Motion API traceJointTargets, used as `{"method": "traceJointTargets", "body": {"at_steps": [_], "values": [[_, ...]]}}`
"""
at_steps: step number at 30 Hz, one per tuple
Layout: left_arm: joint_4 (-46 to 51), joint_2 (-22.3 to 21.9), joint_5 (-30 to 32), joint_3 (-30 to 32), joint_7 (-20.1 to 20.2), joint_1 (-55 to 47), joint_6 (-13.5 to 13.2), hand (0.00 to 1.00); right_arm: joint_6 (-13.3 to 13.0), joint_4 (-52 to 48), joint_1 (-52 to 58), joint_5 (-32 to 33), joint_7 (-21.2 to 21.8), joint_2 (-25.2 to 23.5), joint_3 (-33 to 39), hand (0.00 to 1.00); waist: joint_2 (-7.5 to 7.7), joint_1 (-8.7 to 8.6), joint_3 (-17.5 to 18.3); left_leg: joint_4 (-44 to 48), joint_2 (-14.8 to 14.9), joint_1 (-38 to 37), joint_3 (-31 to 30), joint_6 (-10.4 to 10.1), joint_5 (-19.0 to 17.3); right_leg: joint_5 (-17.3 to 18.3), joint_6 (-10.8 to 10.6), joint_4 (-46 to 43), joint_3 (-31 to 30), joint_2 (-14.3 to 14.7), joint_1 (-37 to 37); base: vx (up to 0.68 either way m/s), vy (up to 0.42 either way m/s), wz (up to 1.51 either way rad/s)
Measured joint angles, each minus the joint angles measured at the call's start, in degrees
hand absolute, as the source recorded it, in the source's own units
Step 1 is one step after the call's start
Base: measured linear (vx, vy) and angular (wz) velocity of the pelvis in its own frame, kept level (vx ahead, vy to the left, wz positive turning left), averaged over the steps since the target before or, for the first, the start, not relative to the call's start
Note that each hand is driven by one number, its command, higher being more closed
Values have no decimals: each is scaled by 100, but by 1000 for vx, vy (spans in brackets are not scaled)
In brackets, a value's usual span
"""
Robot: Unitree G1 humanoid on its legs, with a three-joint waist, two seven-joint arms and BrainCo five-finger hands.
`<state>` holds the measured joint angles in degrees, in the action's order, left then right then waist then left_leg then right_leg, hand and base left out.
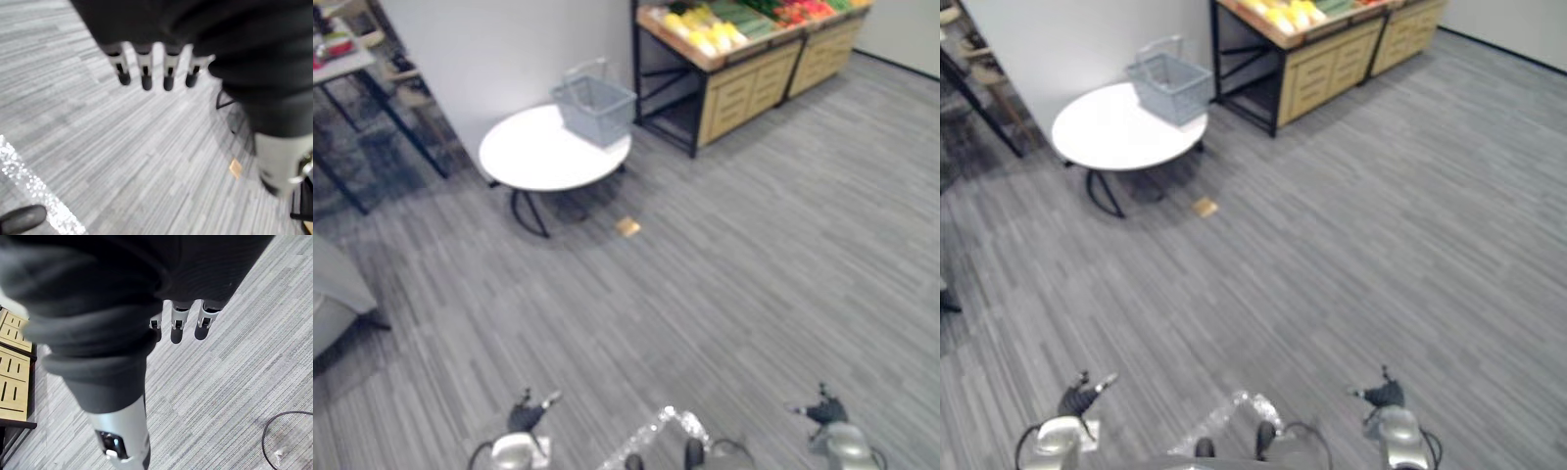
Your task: Pick vegetable in the basket
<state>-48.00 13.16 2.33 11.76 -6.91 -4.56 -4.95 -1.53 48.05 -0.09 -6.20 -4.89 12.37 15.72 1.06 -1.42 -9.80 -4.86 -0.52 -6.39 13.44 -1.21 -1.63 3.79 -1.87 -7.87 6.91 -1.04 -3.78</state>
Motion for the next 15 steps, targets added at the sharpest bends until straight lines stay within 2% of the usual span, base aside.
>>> {"method": "traceJointTargets", "body": {"at_steps": [3,6,8,9,10,12,13,15], "values": [[5,69,-184,56,-61,62,0,0,1,0,-51,3,0,7,-42,0,56,-3,-89,237,13,171,141,-57,-147,234,65,-358,-108,-21,-304,-57,-42,-22],[-1,57,-223,145,-87,53,2,0,3,-1,-37,4,1,12,-48,0,62,-23,-100,358,90,315,178,-104,-287,298,97,-368,-62,8,-395,5,-89,-6],[0,58,-224,284,-90,43,1,0,3,-11,-6,13,4,18,-112,0,69,-4,-130,1106,351,706,245,-230,-682,360,202,-426,160,48,-408,119,-137,0],[-4,52,-228,342,-95,30,6,0,2,-80,-3,51,2,59,-219,0,43,2,-227,2033,610,994,244,-387,-1140,502,260,-507,219,142,-352,117,-130,0],[-2,44,-232,327,-78,24,10,0,2,-204,25,68,6,143,-305,0,-37,8,-339,3202,965,1412,191,-349,-1330,572,338,-430,239,318,-164,115,-119,-1],[3,49,-236,325,-78,27,11,0,0,-337,-91,192,-4,282,-382,0,-22,89,-599,4871,1243,2131,95,-234,-1362,675,466,-408,223,390,119,164,-73,-5],[4,-7,-244,300,-78,24,11,0,0,-384,-185,281,-59,434,-387,0,-17,154,-659,5128,1198,2479,-8,-259,-1381,735,525,-384,181,359,217,190,-24,-12],[14,-25,-362,240,-75,-35,9,0,-13,-475,-362,345,-140,599,-394,0,-23,223,-661,4732,1089,2818,71,-283,-1361,785,482,-321,77,296,238,243,47,-24]]}}
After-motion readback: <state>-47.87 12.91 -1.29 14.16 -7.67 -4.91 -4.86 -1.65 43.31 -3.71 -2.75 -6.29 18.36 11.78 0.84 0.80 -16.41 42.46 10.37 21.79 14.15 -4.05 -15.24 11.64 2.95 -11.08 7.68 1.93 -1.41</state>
